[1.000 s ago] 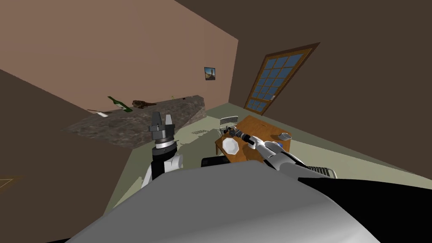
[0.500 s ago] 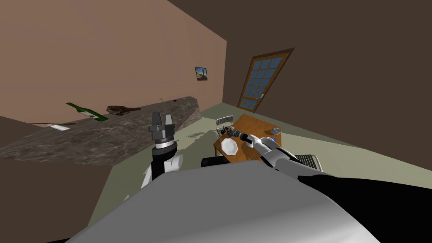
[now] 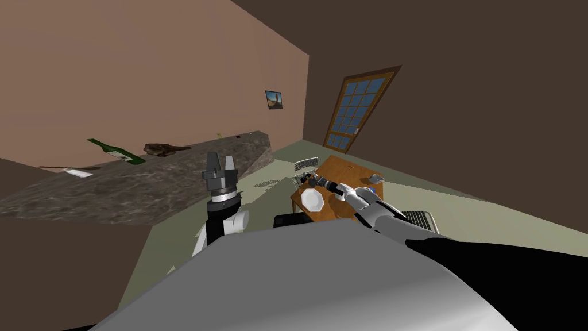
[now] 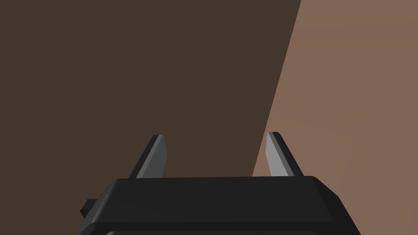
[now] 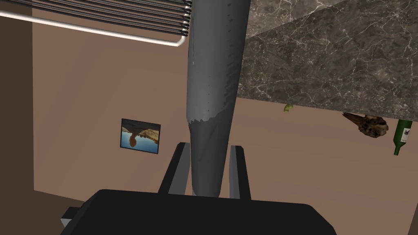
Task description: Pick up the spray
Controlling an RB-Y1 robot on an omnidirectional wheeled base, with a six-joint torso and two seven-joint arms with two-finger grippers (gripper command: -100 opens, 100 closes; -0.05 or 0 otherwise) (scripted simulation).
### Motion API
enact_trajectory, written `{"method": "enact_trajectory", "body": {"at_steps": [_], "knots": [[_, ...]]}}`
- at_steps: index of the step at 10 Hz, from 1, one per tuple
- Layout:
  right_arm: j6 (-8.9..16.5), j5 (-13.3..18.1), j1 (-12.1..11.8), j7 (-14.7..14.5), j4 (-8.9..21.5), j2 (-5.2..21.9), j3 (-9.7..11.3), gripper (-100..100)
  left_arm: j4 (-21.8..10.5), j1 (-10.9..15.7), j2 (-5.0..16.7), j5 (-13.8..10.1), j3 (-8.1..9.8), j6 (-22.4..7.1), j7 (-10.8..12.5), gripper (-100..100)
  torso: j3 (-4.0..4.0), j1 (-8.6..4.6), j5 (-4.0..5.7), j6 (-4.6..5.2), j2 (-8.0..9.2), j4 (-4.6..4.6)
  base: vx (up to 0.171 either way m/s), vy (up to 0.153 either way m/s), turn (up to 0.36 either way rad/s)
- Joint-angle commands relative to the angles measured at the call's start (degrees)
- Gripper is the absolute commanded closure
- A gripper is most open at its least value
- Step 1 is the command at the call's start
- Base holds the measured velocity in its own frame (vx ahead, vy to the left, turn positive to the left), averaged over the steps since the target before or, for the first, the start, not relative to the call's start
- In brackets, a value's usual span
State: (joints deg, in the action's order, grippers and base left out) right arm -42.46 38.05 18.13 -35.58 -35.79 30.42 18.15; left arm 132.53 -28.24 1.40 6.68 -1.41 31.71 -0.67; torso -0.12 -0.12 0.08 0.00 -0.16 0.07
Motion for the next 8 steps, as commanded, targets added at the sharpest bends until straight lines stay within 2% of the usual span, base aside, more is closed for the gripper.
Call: {"method": "enact_trajectory", "body": {"at_steps": [1,2,4,6,8], "knots": [[0.0,0.0,0.0,0.0,0.0,0.0,0.0,0,0.0,0.0,0.0,0.0,0.0,0.0,0.0,0,0.0,0.0,0.0,0.0,0.0,0.0,0.0,0.0,0.0],[0.8,-0.4,-0.6,0.0,-0.5,0.2,-0.5,100,0.0,0.0,0.0,0.0,0.0,0.0,0.0,0,0.0,0.0,0.0,0.0,0.0,0.0,-0.031,-0.023,0.297],[4.0,-2.0,-3.8,0.2,-3.6,1.1,-2.9,100,0.0,0.0,0.0,0.0,0.0,0.0,0.0,0,0.03,-0.16,0.11,-0.19,0.11,0.03,-0.103,-0.083,0.416],[4.0,-2.0,-3.8,0.2,-3.6,1.1,-2.9,100,0.0,0.0,0.0,0.0,0.01,0.0,0.0,0,0.06,-0.3,0.13,-0.05,0.15,0.02,-0.069,-0.043,0.096],[7.2,-3.7,-7.0,0.3,-6.7,2.0,-5.4,100,0.0,0.0,0.0,0.0,0.0,0.0,0.0,0,-0.02,-0.1,0.12,-0.18,-0.01,0.03,-0.086,-0.041,0.348]]}}
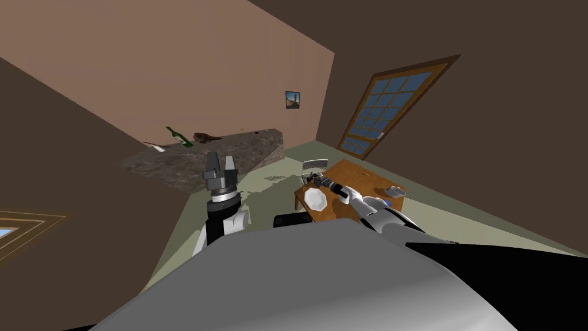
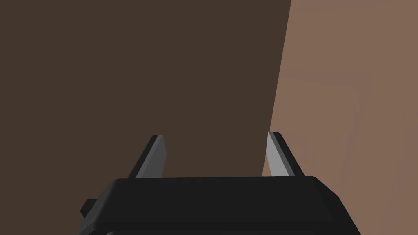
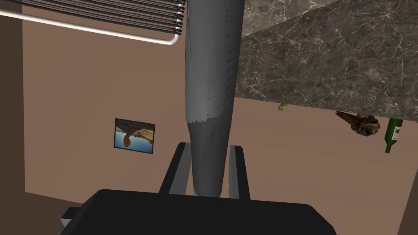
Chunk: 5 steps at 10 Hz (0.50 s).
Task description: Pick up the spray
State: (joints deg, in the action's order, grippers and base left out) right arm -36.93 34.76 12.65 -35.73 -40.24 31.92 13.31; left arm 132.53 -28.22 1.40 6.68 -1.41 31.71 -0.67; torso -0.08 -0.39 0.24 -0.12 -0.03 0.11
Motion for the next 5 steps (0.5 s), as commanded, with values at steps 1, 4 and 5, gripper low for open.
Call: {"method": "enact_trajectory", "body": {"at_steps": [1,4,5], "knots": [[1.7,-0.4,-1.5,0.5,-2.2,0.5,-0.5,100,0.0,0.0,0.0,0.0,0.0,0.0,0.0,0,0.0,0.0,0.0,0.0,0.0,0.0,-0.102,-0.049,0.174],[6.5,-2.9,-6.3,0.7,-6.9,1.9,-4.1,100,0.0,0.0,0.0,0.0,0.0,0.0,0.0,0,0.01,-0.06,0.02,0.0,0.01,-0.01,-0.114,-0.056,0.387],[8.0,-3.7,-7.9,0.7,-8.4,2.4,-5.3,100,0.0,0.0,0.0,0.0,0.01,0.0,0.0,0,0.04,-0.17,0.04,0.02,0.06,-0.02,-0.132,-0.068,0.378]]}}
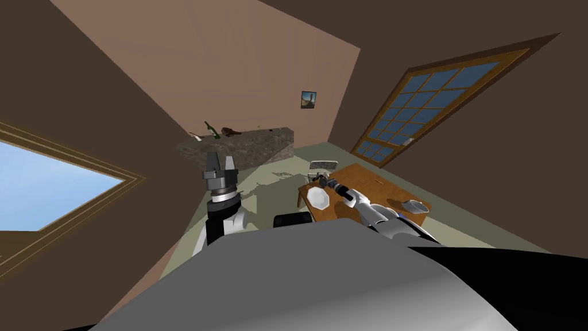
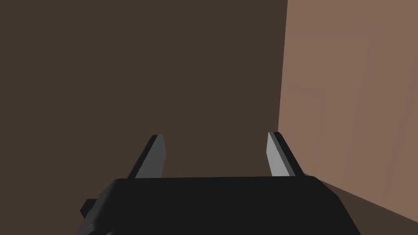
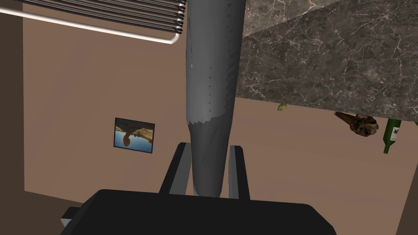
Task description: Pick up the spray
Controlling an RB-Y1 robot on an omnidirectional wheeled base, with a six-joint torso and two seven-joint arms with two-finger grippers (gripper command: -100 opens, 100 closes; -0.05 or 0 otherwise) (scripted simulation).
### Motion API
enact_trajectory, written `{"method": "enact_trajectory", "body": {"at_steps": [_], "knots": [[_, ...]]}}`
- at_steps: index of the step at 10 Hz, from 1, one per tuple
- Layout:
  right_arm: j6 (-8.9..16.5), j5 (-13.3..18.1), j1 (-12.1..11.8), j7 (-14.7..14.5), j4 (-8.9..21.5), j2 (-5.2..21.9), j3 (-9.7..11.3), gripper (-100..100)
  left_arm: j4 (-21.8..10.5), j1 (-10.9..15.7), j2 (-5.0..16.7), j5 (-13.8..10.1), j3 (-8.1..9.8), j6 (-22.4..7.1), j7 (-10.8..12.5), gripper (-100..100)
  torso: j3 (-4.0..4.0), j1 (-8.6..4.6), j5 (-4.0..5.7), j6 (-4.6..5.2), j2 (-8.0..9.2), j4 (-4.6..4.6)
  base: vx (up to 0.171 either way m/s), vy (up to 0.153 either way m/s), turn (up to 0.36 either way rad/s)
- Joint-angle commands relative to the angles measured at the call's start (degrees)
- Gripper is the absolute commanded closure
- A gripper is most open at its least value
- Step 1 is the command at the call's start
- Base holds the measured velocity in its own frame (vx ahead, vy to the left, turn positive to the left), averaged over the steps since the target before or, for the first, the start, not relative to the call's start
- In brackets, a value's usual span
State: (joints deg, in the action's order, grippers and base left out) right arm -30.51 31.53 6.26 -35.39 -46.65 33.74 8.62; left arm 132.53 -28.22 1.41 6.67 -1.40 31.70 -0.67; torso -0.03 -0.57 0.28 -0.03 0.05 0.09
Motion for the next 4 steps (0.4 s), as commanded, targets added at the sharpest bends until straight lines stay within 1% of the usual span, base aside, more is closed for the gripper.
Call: {"method": "enact_trajectory", "body": {"at_steps": [1,2,3,4], "knots": [[1.6,-0.5,-1.5,0.4,-2.0,0.6,-0.6,100,0.0,0.0,0.0,0.0,0.0,0.0,0.0,0,0.0,0.0,0.0,0.0,0.0,0.0,-0.107,-0.031,0.22],[3.2,-1.3,-3.1,0.5,-3.5,1.1,-1.8,100,0.0,0.0,0.0,0.0,0.0,0.0,0.0,0,-0.03,0.11,-0.02,0.0,-0.06,0.0,-0.113,-0.006,0.357],[2.9,-0.9,-2.9,0.6,-3.7,0.9,-1.1,100,0.0,0.0,0.0,0.0,0.0,0.0,0.0,0,-0.03,0.22,-0.03,-0.07,-0.07,0.0,-0.053,-0.005,0.081],[3.2,-0.9,-3.0,0.6,-4.0,0.9,-1.2,0,0.0,0.0,0.0,0.0,0.0,0.0,0.0,0,-0.12,0.23,-0.05,0.03,-0.23,0.03,-0.009,-0.001,-0.014]]}}
